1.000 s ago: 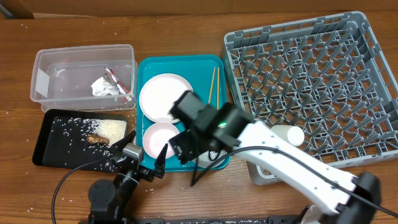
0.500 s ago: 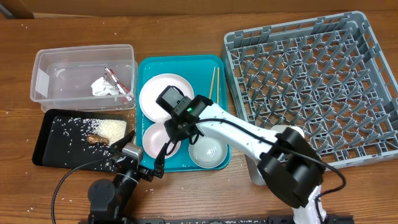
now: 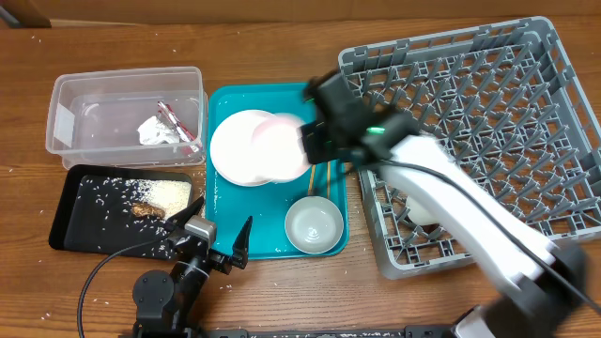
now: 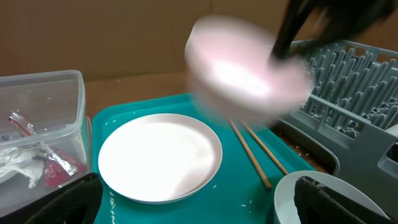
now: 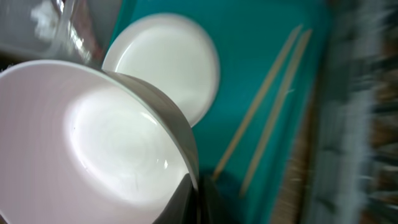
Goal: Sort waste into correct bins and load items into the dishwasher
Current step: 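Grasp the pink bowl with the right gripper and lift it, then place the pink bowl in the back of the dish rack, then grasp the white bowl on the teal tray with the right gripper, then place the white bowl in the dish rack beside the pink bowl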
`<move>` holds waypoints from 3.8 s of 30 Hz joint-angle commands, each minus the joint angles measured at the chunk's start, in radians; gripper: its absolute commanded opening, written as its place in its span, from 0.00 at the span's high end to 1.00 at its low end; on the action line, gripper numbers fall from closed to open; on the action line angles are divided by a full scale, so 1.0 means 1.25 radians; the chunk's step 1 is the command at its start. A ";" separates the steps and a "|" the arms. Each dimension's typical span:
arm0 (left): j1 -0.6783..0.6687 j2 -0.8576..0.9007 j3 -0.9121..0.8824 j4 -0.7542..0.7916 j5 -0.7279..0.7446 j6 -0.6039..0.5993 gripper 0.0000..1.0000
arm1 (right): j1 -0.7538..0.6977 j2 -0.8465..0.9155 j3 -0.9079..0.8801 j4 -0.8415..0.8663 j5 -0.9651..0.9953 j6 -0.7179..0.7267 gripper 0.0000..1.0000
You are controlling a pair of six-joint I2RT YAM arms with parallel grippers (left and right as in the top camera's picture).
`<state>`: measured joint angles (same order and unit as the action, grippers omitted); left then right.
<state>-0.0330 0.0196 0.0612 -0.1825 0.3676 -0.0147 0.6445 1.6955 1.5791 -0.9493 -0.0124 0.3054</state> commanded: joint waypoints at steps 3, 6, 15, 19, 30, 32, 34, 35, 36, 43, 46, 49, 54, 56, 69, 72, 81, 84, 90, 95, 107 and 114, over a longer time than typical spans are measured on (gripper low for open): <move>-0.004 -0.007 -0.002 0.001 0.014 0.009 0.00 | -0.009 -0.107 0.021 -0.136 0.722 0.076 0.96; -0.004 -0.007 -0.002 0.001 0.014 0.009 0.00 | -0.020 -0.106 0.017 -0.221 0.928 0.220 0.96; -0.004 -0.007 -0.002 0.001 0.014 0.009 0.00 | -0.255 -0.021 -0.055 -0.199 0.960 0.241 0.96; -0.004 -0.007 -0.002 0.001 0.014 0.009 0.00 | -0.323 0.058 -0.055 -0.201 0.924 0.241 0.96; -0.004 -0.007 -0.002 0.001 0.014 0.009 0.00 | -0.207 0.149 -0.066 -0.248 0.867 0.242 0.96; -0.004 -0.007 -0.002 0.001 0.014 0.009 0.00 | -0.183 0.149 -0.066 -0.252 0.867 0.242 0.96; -0.004 -0.007 -0.002 0.001 0.014 0.009 0.00 | -0.168 0.149 -0.066 -0.255 0.876 0.241 0.96; -0.004 -0.007 -0.002 0.001 0.015 0.009 0.00 | -0.167 0.149 -0.066 -0.261 0.898 0.241 0.96; -0.004 -0.007 -0.002 0.001 0.014 0.009 0.00 | -0.167 0.149 -0.066 -0.273 0.943 0.242 0.96; -0.004 -0.007 -0.002 0.001 0.014 0.009 0.00 | -0.192 0.149 -0.066 -0.290 1.060 0.262 0.96; -0.004 -0.007 -0.002 0.001 0.014 0.009 0.00 | -0.223 0.149 -0.066 -0.250 1.024 0.258 0.96; -0.004 -0.007 -0.002 0.001 0.014 0.009 0.00 | -0.240 0.152 -0.066 -0.236 0.982 0.256 0.96; -0.004 -0.007 -0.002 0.001 0.015 0.009 0.00 | -0.224 0.186 -0.066 -0.252 0.890 0.256 0.96; -0.004 -0.007 -0.002 0.001 0.014 0.009 0.00 | -0.192 0.206 -0.066 -0.270 0.860 0.259 0.96; -0.004 -0.007 -0.002 0.001 0.014 0.009 0.00 | -0.025 0.129 0.053 -0.378 0.451 0.175 0.56; -0.004 -0.007 -0.002 0.001 0.014 0.009 0.00 | 0.009 0.129 0.043 -0.305 0.021 -0.156 0.51; -0.004 -0.007 -0.002 0.001 0.014 0.009 0.00 | 0.018 0.130 -0.128 -0.095 -0.186 -0.300 0.39; -0.004 -0.007 -0.002 0.001 0.014 0.009 0.00 | 0.018 0.130 -0.213 -0.013 -0.167 -0.314 0.52; -0.004 -0.007 -0.002 0.001 0.014 0.009 0.00 | 0.018 0.130 -0.241 0.017 -0.143 -0.310 0.93; -0.004 -0.007 -0.002 0.001 0.014 0.009 0.00 | 0.017 0.129 -0.232 0.008 -0.122 -0.268 0.96; -0.004 -0.007 -0.002 0.001 0.014 0.009 0.00 | -0.087 -0.145 -0.024 -0.111 0.800 0.149 0.96; -0.004 -0.007 -0.002 0.001 0.014 0.009 0.00 | -0.333 -0.101 -0.076 -0.128 0.872 0.152 0.96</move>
<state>-0.0330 0.0196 0.0612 -0.1822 0.3717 -0.0147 0.3107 1.5314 1.5234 -1.1080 0.9714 0.4618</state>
